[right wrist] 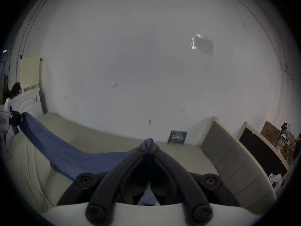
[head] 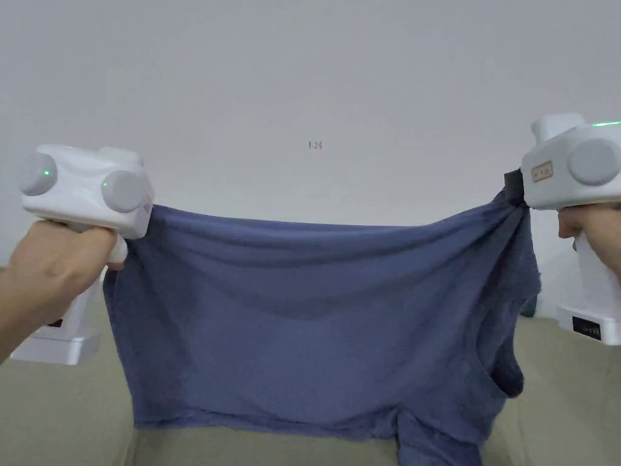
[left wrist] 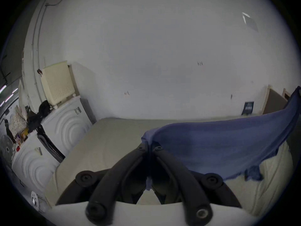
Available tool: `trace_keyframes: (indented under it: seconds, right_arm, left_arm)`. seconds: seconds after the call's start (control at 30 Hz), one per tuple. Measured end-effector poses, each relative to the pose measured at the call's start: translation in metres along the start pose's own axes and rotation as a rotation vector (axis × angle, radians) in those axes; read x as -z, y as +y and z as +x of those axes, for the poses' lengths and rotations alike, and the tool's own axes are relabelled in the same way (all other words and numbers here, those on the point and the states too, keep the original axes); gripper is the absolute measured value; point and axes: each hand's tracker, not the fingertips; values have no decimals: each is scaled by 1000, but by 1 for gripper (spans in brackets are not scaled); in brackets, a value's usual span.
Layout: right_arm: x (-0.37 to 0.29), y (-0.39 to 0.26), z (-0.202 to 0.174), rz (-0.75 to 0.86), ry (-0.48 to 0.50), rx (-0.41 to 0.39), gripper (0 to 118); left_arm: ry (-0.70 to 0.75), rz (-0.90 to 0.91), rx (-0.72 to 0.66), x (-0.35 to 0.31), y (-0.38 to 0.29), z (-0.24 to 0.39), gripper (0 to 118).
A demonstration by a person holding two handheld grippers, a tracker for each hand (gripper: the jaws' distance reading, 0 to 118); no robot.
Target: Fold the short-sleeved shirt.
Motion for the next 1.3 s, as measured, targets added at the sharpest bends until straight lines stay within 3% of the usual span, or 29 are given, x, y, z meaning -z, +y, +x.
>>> trace_keyframes:
  seconds: [0.1, 0.2, 0.43, 0.5, 0.6, 0.87, 1.13, 1.17, 1.2, 1.23, 1.27, 1.3]
  right_arm:
    - [-6, -72, -1, -75, 39, -15, 2]
    - [-34, -138, 2, -129, 78, 40, 2]
    - [-156, -277, -20, -232, 131, -51, 2]
    - [-196, -311, -21, -255, 150, 11, 2]
    - [-249, -352, -23, -289, 171, 28, 2]
    - [-351, -419, -30, -336, 215, 80, 2]
    - [-383, -445, -21, -374, 205, 157, 2]
    - [-381, -445, -22, -374, 204, 160, 3]
    - [-379, -447, -21, -378, 214, 167, 12]
    - [-377, -446, -22, -385, 216, 173, 50]
    - [-377, -445, -24, -390, 204, 175, 74]
    - [-376, -444, -25, -396, 192, 178, 77]
  left_arm:
    - [-47, -51, 6, 4, -59, 2, 2]
    - [-93, -107, 14, -14, -117, -5, 2]
    - [-169, -192, 48, -115, -257, -32, 2]
    - [-192, -239, 37, -129, -294, -48, 2]
    - [-203, -273, 49, -170, -340, -65, 2]
    - [-230, -300, 3, -257, -412, -113, 2]
    - [-264, -332, 2, -285, -444, -133, 2]
    - [-267, -332, 2, -284, -445, -133, 2]
    - [-275, -335, -4, -282, -445, -133, 4]
    - [-291, -345, -13, -281, -445, -133, 25]
    - [-302, -353, -26, -280, -446, -132, 66]
    - [-301, -353, -24, -279, -448, -132, 109]
